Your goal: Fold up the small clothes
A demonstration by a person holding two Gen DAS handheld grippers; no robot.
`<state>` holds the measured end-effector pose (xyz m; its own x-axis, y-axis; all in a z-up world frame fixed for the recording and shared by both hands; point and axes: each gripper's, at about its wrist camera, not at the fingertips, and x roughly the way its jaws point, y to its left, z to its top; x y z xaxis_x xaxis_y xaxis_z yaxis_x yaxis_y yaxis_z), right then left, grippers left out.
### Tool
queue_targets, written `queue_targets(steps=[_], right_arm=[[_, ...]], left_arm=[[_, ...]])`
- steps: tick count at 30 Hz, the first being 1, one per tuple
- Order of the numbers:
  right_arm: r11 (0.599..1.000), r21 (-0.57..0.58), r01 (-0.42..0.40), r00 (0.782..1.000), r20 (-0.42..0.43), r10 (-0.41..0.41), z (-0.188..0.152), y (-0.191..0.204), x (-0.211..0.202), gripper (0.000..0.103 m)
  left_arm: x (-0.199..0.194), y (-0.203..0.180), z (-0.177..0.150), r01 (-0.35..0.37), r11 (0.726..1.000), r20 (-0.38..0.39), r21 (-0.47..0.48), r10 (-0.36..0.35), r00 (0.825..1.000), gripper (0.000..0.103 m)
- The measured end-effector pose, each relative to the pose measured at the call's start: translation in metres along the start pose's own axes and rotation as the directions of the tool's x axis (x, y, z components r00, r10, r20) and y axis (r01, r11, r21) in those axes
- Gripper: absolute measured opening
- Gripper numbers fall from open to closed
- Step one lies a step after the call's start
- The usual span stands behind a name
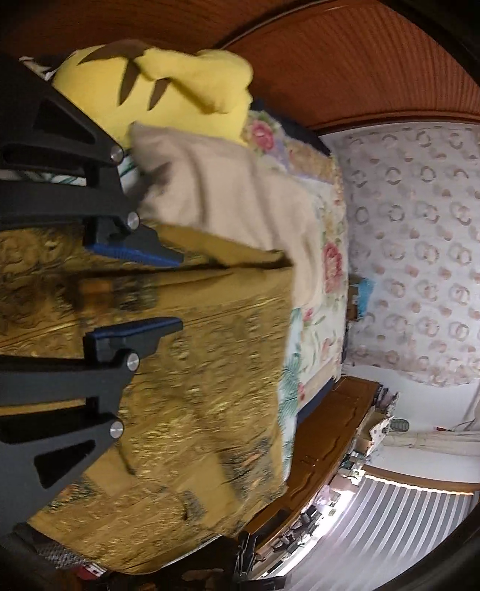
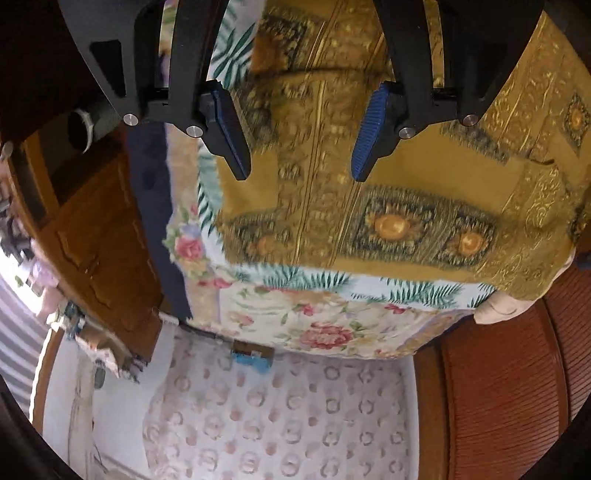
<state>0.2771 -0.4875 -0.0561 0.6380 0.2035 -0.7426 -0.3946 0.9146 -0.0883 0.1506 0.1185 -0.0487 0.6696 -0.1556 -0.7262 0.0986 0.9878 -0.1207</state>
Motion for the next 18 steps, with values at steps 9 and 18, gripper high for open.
queue_targets(steps=[9, 18], right_arm=[[0.999, 0.044, 0.010, 1.000, -0.024, -0.009, -0.045, -0.005, 0.002, 0.058], [0.995, 0.098, 0.022, 1.000, -0.003, -0.021, -0.057, -0.018, -0.005, 0.058]], left_arm=[[0.014, 0.003, -0.035, -0.011, 1.000, -0.071, -0.017, 0.010, 0.997, 0.026], [0.018, 0.008, -0.034, -0.015, 0.999, -0.067, -0.044, 0.012, 0.998, 0.026]])
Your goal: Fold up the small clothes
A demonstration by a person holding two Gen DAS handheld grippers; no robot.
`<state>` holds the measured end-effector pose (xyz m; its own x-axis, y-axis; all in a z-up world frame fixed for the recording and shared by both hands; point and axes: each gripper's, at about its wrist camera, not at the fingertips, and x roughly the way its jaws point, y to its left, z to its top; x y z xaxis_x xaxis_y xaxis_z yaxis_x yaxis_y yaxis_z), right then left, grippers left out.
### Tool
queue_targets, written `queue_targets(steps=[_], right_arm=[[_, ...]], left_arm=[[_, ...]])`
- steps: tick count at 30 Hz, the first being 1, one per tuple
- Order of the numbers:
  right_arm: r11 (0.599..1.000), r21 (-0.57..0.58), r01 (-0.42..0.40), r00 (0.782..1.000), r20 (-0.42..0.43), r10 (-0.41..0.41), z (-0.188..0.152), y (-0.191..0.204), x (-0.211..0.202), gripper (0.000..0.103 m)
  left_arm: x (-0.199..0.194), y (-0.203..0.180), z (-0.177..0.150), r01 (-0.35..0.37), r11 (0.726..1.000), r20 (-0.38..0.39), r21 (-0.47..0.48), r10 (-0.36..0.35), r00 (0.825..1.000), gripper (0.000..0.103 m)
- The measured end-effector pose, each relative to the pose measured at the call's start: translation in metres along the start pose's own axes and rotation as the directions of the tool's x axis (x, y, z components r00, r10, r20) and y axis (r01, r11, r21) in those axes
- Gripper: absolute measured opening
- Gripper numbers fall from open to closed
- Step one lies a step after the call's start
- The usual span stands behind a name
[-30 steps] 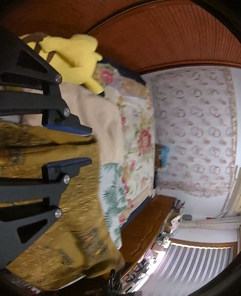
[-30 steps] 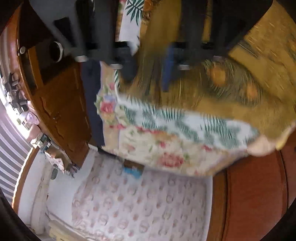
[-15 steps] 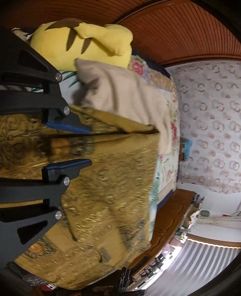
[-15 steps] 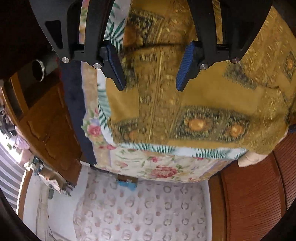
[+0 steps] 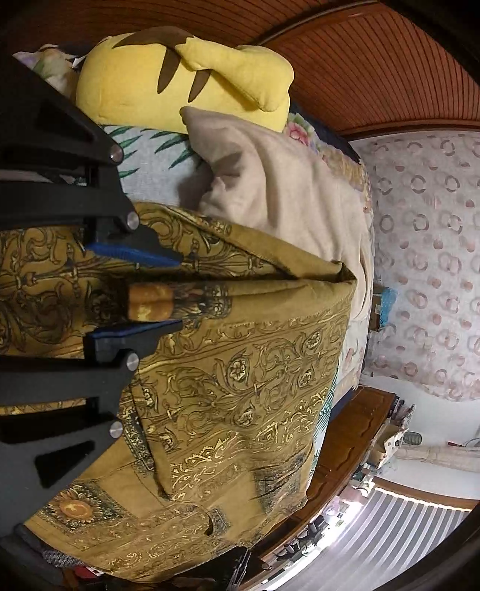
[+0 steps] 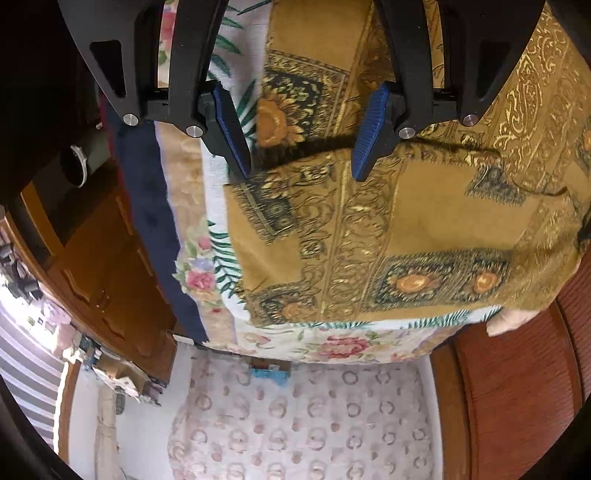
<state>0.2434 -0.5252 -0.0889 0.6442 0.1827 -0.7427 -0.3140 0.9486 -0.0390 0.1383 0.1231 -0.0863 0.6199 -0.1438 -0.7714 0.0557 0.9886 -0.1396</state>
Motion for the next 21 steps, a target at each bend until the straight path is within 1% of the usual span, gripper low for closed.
queue_targets(steps=[5, 12, 14, 15, 16, 17, 18, 19, 20, 21], right_arm=[[0.999, 0.044, 0.014, 1.000, 0.007, -0.014, 0.006, -0.019, -0.002, 0.058], [0.996, 0.089, 0.018, 1.000, -0.020, -0.016, 0.015, -0.037, 0.013, 0.058], [0.995, 0.094, 0.016, 0.999, -0.029, -0.013, 0.018, -0.039, 0.019, 0.054], [0.995, 0.095, 0.012, 0.999, -0.034, -0.009, 0.020, -0.039, 0.022, 0.049], [0.996, 0.094, 0.008, 0.999, -0.039, -0.004, 0.021, -0.039, 0.024, 0.046], [0.996, 0.093, 0.004, 0.999, -0.046, 0.001, 0.022, -0.039, 0.027, 0.037], [0.996, 0.089, -0.002, 0.998, -0.057, 0.007, 0.024, -0.038, 0.031, 0.025], [0.997, 0.081, -0.009, 0.998, -0.066, 0.015, 0.025, -0.036, 0.034, 0.014], [0.997, 0.069, -0.019, 0.997, -0.074, 0.025, 0.026, -0.033, 0.037, 0.007], [0.998, 0.053, -0.031, 0.997, -0.075, 0.035, 0.027, -0.029, 0.037, 0.003]], left_arm=[[0.003, 0.001, 0.000, -0.004, 1.000, -0.008, -0.002, 0.004, 1.000, 0.026], [0.007, 0.000, -0.001, -0.020, 1.000, -0.005, 0.003, 0.020, 1.000, 0.026], [0.008, 0.000, -0.001, -0.022, 1.000, -0.001, 0.004, 0.022, 1.000, 0.026], [0.008, 0.000, -0.002, -0.022, 1.000, 0.003, 0.004, 0.022, 1.000, 0.026], [0.007, -0.001, -0.002, -0.021, 1.000, 0.011, 0.010, 0.021, 1.000, 0.025], [0.005, -0.004, -0.003, -0.017, 1.000, 0.016, 0.022, 0.016, 1.000, 0.025], [0.004, -0.007, -0.002, -0.005, 0.999, 0.025, 0.035, 0.004, 1.000, 0.016], [0.001, -0.008, -0.001, 0.006, 0.999, 0.036, 0.043, -0.007, 0.999, 0.009], [-0.003, -0.011, 0.000, 0.009, 0.999, 0.055, 0.049, -0.012, 0.998, 0.006], [-0.008, -0.013, 0.002, 0.011, 0.998, 0.072, 0.054, -0.015, 0.997, 0.002]])
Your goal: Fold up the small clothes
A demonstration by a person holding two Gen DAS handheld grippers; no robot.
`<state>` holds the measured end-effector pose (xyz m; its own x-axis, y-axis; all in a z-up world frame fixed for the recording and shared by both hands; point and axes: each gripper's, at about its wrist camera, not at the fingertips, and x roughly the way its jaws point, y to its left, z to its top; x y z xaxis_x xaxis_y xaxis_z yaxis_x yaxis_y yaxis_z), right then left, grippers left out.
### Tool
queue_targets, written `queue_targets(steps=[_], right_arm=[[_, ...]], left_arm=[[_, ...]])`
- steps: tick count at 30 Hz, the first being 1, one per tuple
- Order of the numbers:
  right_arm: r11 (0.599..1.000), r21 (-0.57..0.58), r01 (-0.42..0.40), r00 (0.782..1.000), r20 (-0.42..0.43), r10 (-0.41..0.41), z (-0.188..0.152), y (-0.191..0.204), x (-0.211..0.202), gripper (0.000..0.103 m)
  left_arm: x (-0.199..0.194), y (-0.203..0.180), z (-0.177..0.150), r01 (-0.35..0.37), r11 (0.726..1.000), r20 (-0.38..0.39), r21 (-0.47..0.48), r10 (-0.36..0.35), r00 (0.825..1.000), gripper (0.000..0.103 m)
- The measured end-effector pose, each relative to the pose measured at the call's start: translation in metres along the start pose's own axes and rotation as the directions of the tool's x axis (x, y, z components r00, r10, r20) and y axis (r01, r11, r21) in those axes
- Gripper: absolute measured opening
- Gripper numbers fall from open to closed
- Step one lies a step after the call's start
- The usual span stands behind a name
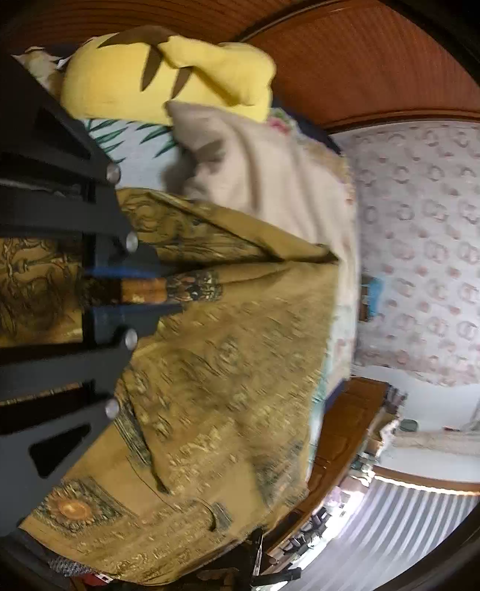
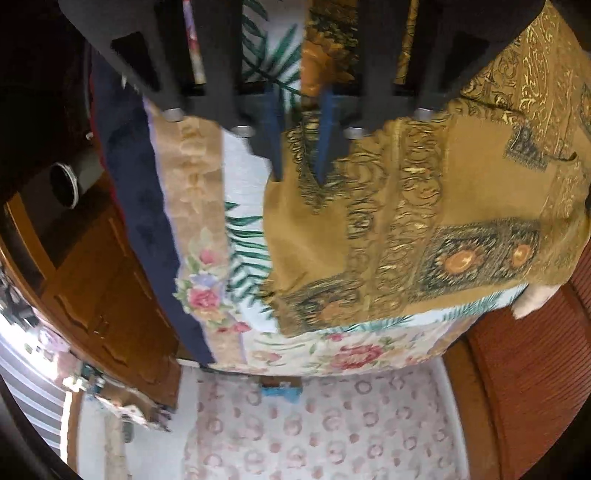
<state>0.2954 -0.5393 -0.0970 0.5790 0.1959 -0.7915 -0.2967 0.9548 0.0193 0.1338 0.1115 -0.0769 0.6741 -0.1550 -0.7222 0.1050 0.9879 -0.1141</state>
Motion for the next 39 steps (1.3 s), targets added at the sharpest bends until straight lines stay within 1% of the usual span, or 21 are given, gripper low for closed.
queue_targets(steps=[2, 3, 7, 10, 13, 16, 19, 24, 25, 27, 29, 31, 32, 33, 34, 38, 39], right_arm=[[1.000, -0.025, 0.018, 0.999, 0.034, -0.018, 0.002, 0.008, -0.007, 0.001], [0.999, -0.033, 0.005, 0.998, 0.055, -0.004, 0.004, 0.012, -0.014, 0.000], [0.998, -0.057, 0.008, 0.987, 0.159, 0.001, 0.007, 0.026, -0.053, 0.000], [0.998, -0.066, -0.013, 0.978, 0.206, 0.026, 0.005, 0.031, -0.082, 0.000], [0.996, -0.088, -0.033, 0.972, 0.229, 0.052, -0.002, 0.038, -0.110, 0.000], [0.991, -0.134, -0.031, 0.974, 0.219, 0.060, -0.022, 0.046, -0.141, 0.000], [0.986, -0.164, -0.038, 0.977, 0.199, 0.071, -0.048, 0.051, -0.165, 0.000], [0.985, -0.154, -0.081, 0.982, 0.156, 0.105, -0.092, 0.051, -0.199, 0.000], [0.985, -0.146, -0.087, 0.983, 0.149, 0.109, -0.099, 0.051, -0.205, 0.000], [0.984, -0.151, -0.090, 0.984, 0.138, 0.112, -0.112, 0.055, -0.216, 0.000], [0.983, -0.164, -0.082, 0.988, 0.119, 0.102, -0.122, 0.058, -0.219, 0.000], [0.982, -0.167, -0.087, 0.990, 0.092, 0.104, -0.129, 0.059, -0.215, 0.000], [0.983, -0.162, -0.081, 0.992, 0.087, 0.096, -0.132, 0.058, -0.211, 0.006], [0.986, -0.156, -0.067, 0.993, 0.085, 0.081, -0.133, 0.057, -0.208, 0.016], [0.986, -0.152, -0.062, 0.994, 0.084, 0.075, -0.133, 0.057, -0.205, 0.024], [0.987, -0.150, -0.051, 0.993, 0.094, 0.065, -0.124, 0.056, -0.195, 0.032], [0.987, -0.153, -0.045, 0.994, 0.096, 0.060, -0.122, 0.057, -0.193, 0.038]], left_arm=[[-0.012, -0.002, 0.005, 0.015, 1.000, 0.039, -0.008, -0.014, 0.999, 0.000], [-0.019, -0.002, 0.008, 0.024, 1.000, 0.061, -0.013, -0.023, 0.998, 0.000], [-0.053, -0.003, 0.018, 0.063, 0.998, 0.137, -0.016, -0.060, 0.989, 0.000], [-0.082, -0.003, 0.019, 0.083, 0.997, 0.186, -0.008, -0.080, 0.979, 0.000], [-0.115, 0.002, 0.012, 0.087, 0.996, 0.232, -0.006, -0.083, 0.969, 0.000], [-0.142, 0.009, -0.005, 0.094, 0.995, 0.250, -0.016, -0.087, 0.964, 0.000], [-0.164, 0.019, -0.027, 0.076, 0.997, 0.248, -0.029, -0.067, 0.966, 0.000], [-0.193, 0.030, -0.061, 0.053, 0.995, 0.241, -0.080, -0.032, 0.970, 0.000], [-0.197, 0.031, -0.067, 0.048, 0.995, 0.237, -0.089, -0.026, 0.971, 0.000], [-0.201, 0.035, -0.078, 0.017, 0.994, 0.219, -0.104, 0.006, 0.976, 0.000], [-0.200, 0.038, -0.087, -0.022, 0.993, 0.192, -0.116, 0.045, 0.980, 0.006], [-0.193, 0.041, -0.092, -0.017, 0.994, 0.164, -0.110, 0.035, 0.986, 0.009], [-0.189, 0.042, -0.093, -0.017, 0.994, 0.150, -0.110, 0.033, 0.988, 0.012], [-0.184, 0.042, -0.093, -0.016, 0.994, 0.135, -0.109, 0.031, 0.990, 0.018], [-0.179, 0.041, -0.093, -0.014, 0.994, 0.120, -0.107, 0.027, 0.992, 0.019], [-0.158, 0.034, -0.089, -0.036, 0.996, 0.084, -0.086, 0.043, 0.996, 0.022], [-0.152, 0.032, -0.086, -0.035, 0.996, 0.076, -0.081, 0.041, 0.996, 0.022]])
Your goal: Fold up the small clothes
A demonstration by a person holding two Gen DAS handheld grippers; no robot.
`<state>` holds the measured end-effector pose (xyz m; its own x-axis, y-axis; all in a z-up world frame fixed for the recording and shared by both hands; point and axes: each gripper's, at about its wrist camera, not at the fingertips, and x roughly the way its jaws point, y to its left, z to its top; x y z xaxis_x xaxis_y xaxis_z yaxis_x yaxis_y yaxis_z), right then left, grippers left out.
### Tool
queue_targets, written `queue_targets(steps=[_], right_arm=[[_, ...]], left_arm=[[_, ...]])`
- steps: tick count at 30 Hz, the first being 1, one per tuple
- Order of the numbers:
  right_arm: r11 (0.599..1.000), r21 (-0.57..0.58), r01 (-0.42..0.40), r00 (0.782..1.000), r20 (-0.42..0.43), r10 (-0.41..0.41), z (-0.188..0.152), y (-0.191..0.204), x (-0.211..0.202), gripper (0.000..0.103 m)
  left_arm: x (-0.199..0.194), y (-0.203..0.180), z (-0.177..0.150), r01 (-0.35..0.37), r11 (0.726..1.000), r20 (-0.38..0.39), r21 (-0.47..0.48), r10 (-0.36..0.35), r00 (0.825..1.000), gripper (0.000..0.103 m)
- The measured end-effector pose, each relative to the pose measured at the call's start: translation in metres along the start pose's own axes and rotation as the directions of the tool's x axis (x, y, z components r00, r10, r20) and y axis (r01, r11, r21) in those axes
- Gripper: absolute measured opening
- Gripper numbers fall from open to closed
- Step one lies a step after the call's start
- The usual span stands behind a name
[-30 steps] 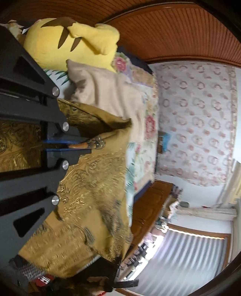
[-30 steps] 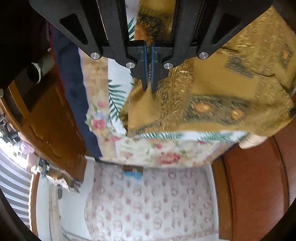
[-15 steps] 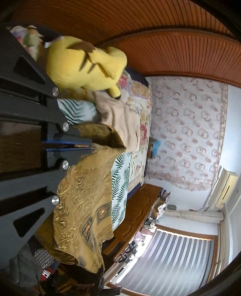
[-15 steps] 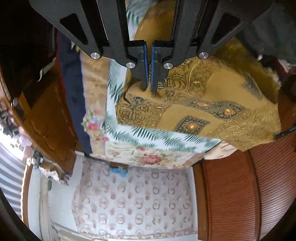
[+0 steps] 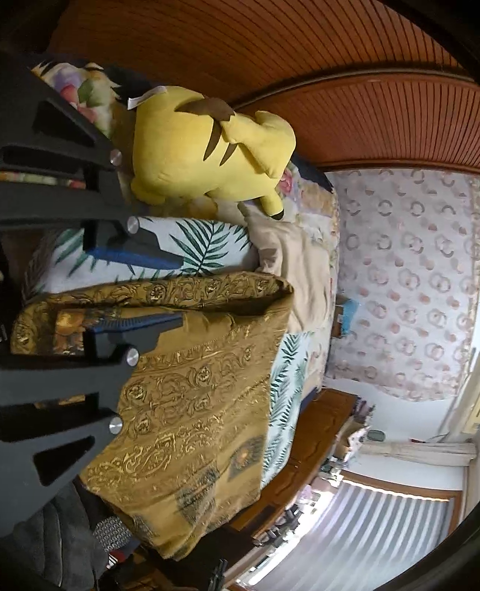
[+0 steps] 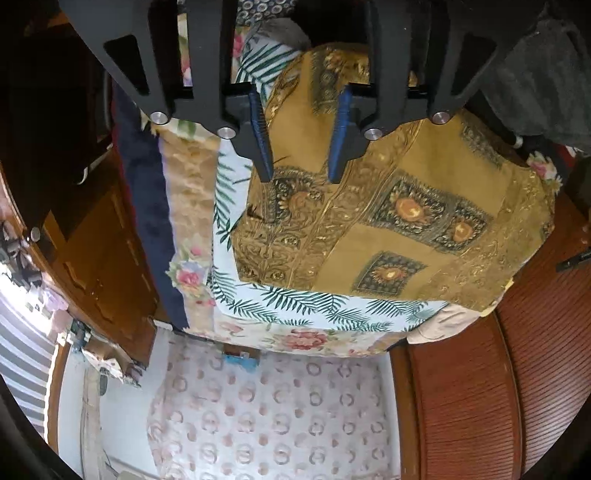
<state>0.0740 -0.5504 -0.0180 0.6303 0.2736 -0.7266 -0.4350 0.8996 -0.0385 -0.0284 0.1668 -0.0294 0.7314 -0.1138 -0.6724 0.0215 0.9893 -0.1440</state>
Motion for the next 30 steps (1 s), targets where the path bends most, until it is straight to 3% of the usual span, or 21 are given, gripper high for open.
queue_targets(steps=[4, 14, 21, 30], right_arm=[[1.000, -0.008, 0.009, 1.000, 0.012, -0.009, 0.007, -0.003, 0.012, 0.059], [0.997, -0.033, 0.066, 0.998, 0.014, -0.065, 0.032, -0.007, 0.077, 0.063], [0.998, -0.041, 0.055, 0.998, 0.006, -0.055, 0.045, -0.001, 0.112, 0.064], [0.996, -0.036, 0.078, 0.997, 0.006, -0.078, 0.051, -0.006, 0.126, 0.068]], left_arm=[[0.029, -0.009, 0.013, 0.002, 1.000, -0.031, 0.013, -0.001, 1.000, 0.023], [0.091, -0.026, 0.053, 0.014, 1.000, -0.089, 0.027, -0.011, 0.996, 0.024], [0.123, -0.037, 0.067, 0.014, 0.999, -0.129, 0.043, -0.008, 0.992, 0.025], [0.158, -0.020, 0.067, -0.067, 0.997, -0.177, 0.029, 0.071, 0.982, 0.025]])
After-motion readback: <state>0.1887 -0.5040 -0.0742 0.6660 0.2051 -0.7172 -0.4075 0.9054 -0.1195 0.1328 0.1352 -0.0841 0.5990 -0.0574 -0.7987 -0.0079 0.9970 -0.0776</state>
